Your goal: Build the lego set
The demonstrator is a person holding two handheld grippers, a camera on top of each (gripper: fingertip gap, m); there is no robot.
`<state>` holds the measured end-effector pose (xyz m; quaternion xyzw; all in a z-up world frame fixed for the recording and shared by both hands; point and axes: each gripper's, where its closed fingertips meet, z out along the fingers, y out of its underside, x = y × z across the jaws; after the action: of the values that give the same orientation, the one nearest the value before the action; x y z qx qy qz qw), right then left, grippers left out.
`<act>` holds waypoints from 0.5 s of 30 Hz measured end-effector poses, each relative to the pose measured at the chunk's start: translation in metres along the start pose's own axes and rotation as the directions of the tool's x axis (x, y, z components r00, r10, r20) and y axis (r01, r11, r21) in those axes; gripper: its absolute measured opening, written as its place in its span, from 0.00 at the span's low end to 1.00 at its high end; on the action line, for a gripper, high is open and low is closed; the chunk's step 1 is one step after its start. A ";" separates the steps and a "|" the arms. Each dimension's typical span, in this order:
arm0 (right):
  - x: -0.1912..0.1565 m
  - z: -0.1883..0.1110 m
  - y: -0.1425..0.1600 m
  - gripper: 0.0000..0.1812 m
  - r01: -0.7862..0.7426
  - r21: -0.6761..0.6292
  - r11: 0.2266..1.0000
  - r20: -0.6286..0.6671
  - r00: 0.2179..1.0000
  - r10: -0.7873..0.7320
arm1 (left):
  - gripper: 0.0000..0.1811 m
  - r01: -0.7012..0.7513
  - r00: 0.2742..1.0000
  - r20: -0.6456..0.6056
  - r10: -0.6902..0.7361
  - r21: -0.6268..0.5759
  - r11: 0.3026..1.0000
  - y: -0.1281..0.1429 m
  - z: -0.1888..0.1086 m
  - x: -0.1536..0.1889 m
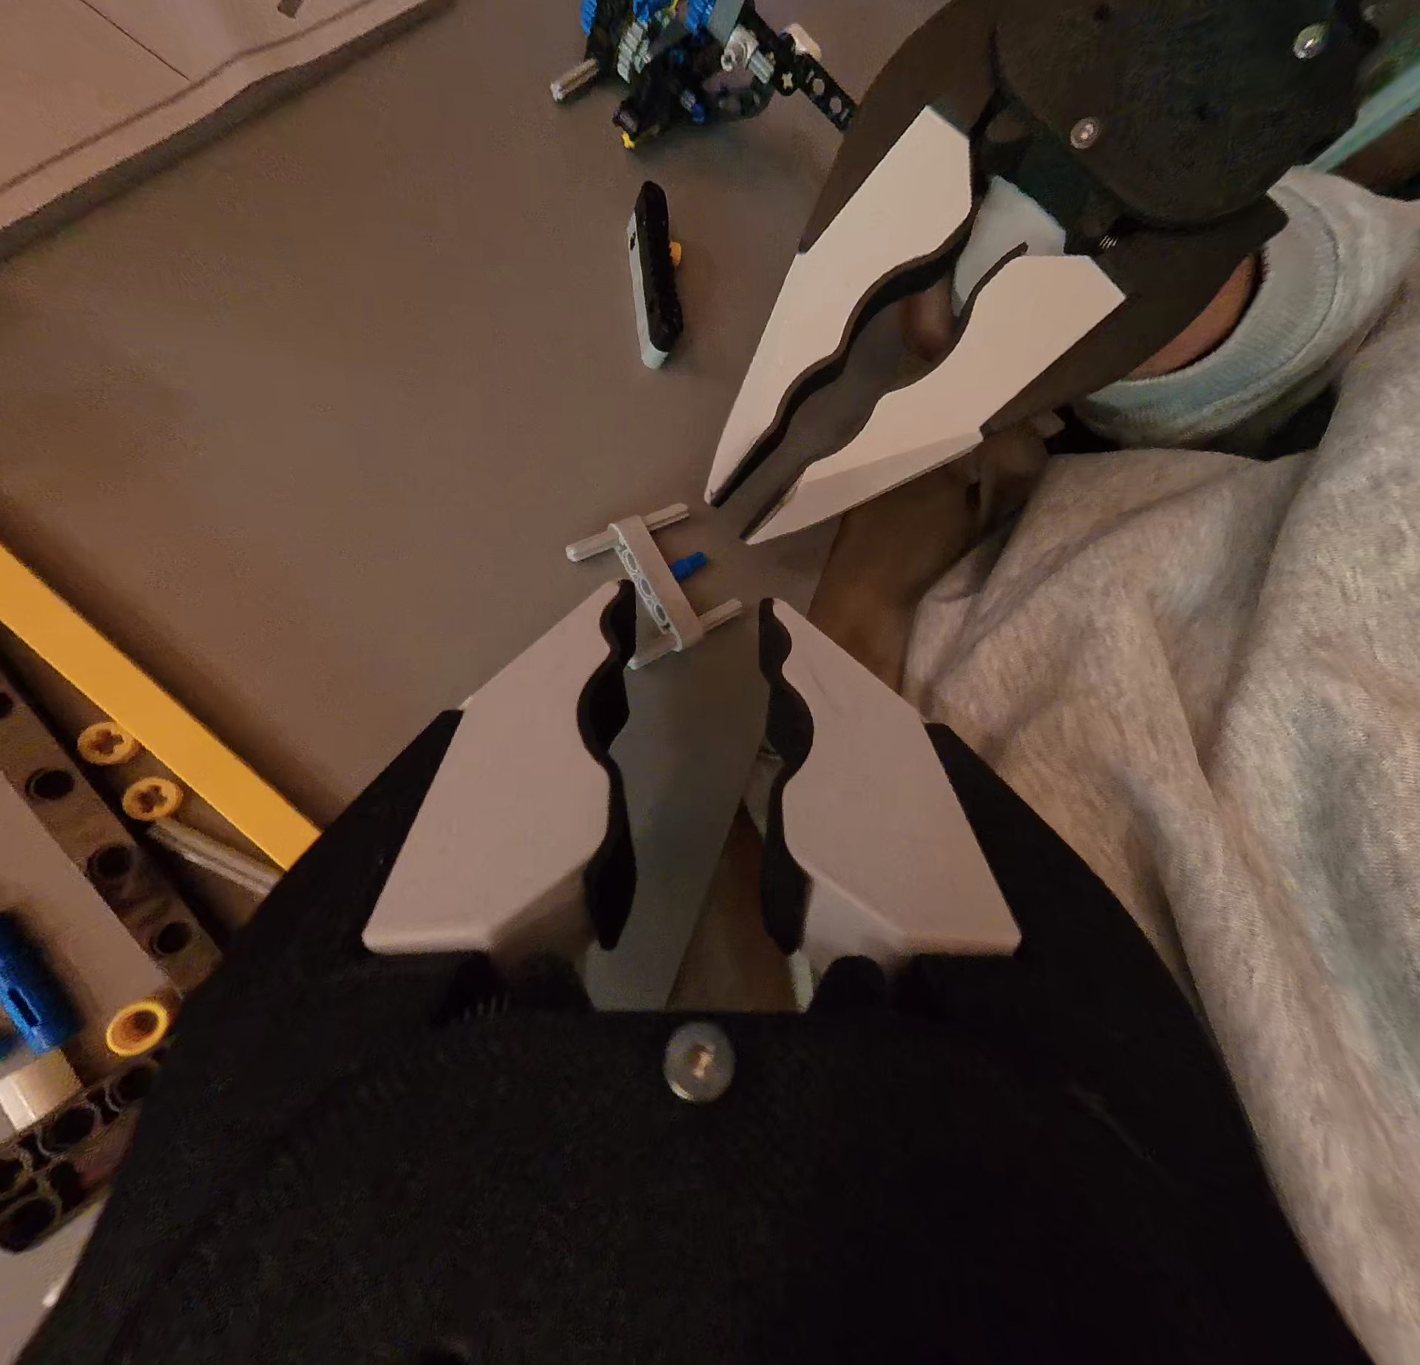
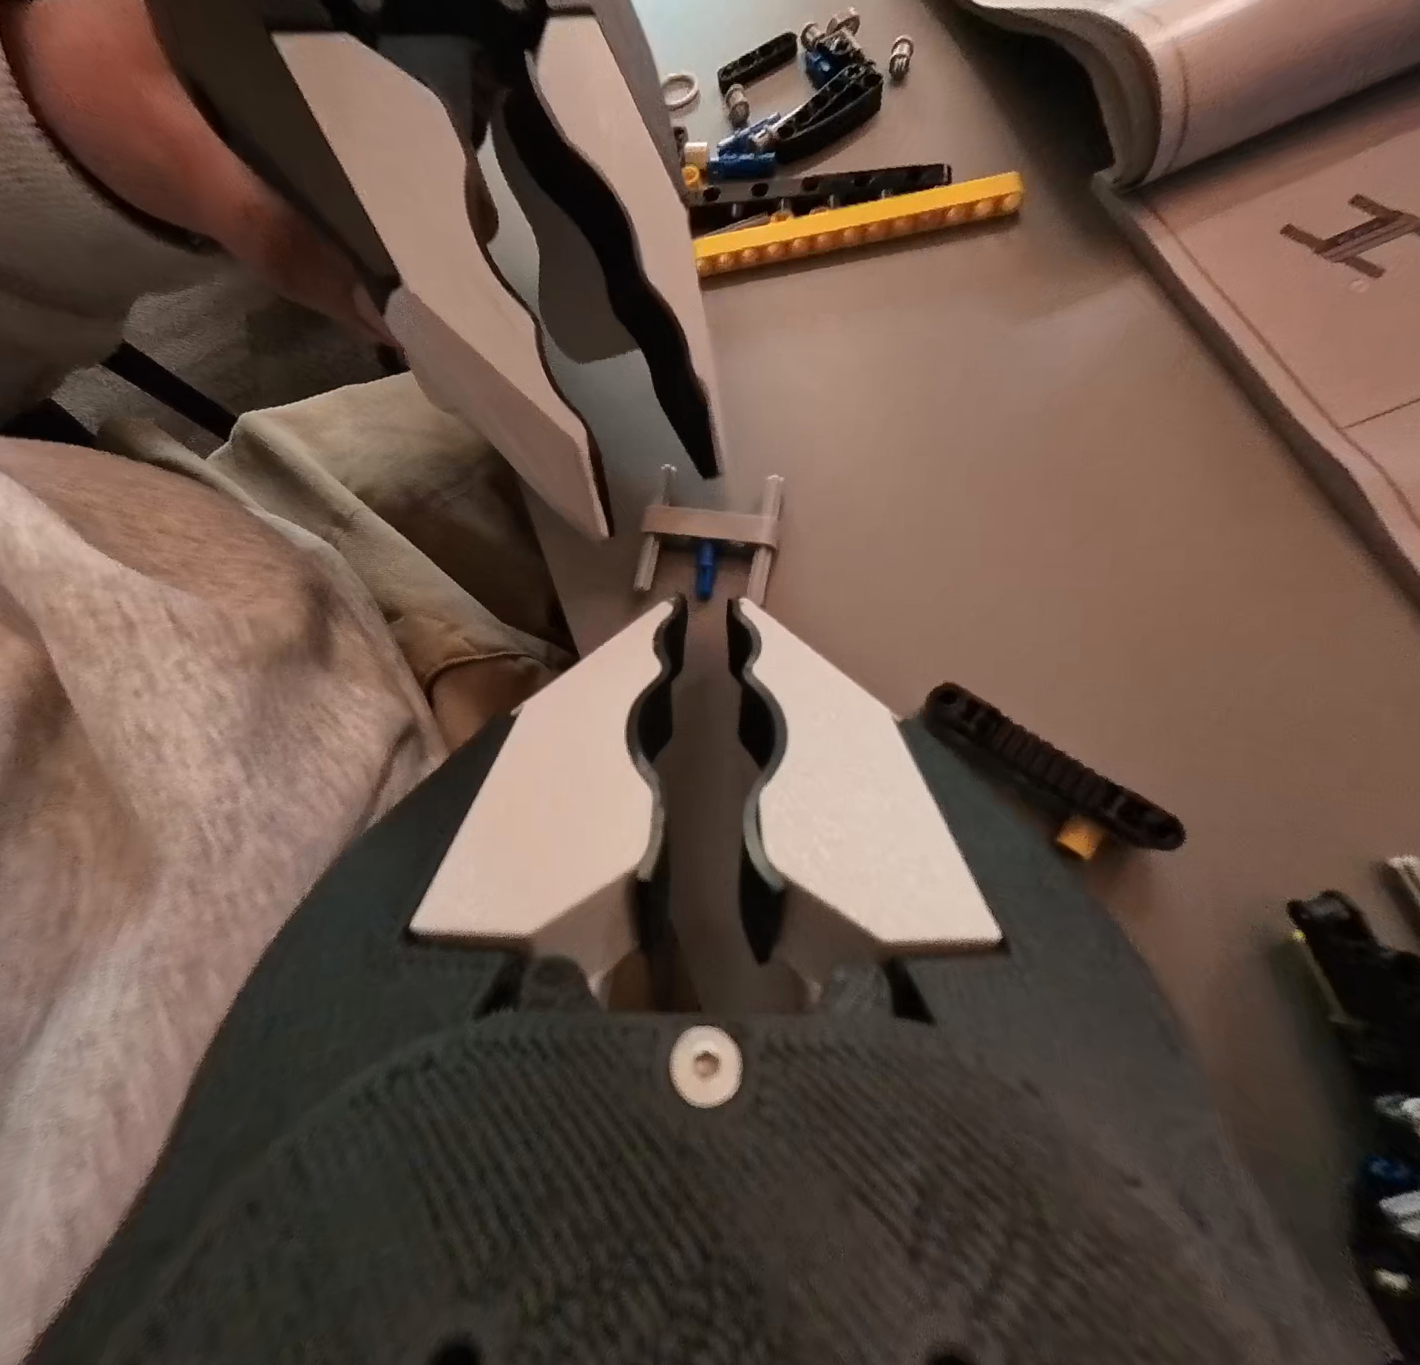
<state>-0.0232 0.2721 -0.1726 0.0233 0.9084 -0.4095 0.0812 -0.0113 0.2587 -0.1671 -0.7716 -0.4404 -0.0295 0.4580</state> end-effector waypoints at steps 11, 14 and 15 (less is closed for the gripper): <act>-0.009 -0.002 0.000 0.04 0.046 0.072 0.996 -0.038 0.998 -0.043 | 0.21 -0.013 0.989 0.149 -0.009 0.143 0.990 -0.003 -0.002 -0.003; -0.007 -0.016 -0.007 0.04 0.035 0.150 0.988 -0.077 0.997 -0.024 | 0.21 0.039 0.973 0.217 -0.074 0.161 0.986 -0.007 -0.002 -0.006; -0.007 -0.021 -0.009 0.04 0.020 0.190 0.982 -0.083 0.997 -0.004 | 0.21 0.045 0.964 0.253 -0.084 0.156 0.987 -0.007 -0.002 -0.008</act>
<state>-0.0198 0.2818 -0.1507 0.0423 0.8677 -0.4939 0.0386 -0.0203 0.2538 -0.1647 -0.7178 -0.5222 0.0895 0.4516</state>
